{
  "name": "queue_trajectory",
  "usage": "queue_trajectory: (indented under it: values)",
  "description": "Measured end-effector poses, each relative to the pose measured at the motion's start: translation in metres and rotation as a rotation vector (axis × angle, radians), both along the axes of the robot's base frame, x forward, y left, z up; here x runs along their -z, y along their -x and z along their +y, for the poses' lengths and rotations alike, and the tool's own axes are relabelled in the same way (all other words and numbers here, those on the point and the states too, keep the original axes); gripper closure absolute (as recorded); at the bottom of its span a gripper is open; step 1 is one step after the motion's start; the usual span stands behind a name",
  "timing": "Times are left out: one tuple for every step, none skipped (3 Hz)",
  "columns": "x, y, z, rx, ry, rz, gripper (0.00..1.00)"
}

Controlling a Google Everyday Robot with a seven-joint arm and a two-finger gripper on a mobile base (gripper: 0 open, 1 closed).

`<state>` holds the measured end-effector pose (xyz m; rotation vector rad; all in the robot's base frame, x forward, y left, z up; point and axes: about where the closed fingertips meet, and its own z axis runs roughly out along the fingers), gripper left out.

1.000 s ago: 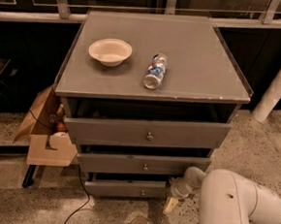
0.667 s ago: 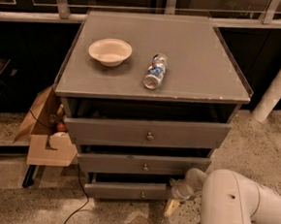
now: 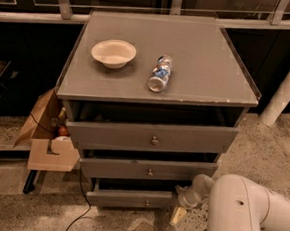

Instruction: Open bottom drawer

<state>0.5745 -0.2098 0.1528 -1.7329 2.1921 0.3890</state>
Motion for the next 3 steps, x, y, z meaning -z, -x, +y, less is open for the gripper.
queue_trajectory:
  values:
    - [0.000,0.012,-0.004,0.009,-0.002,0.037,0.00]
    - [-0.002,0.012,-0.004,0.010,-0.003,0.038,0.00]
    - [-0.009,0.036,-0.010,0.020,-0.016,0.108,0.00]
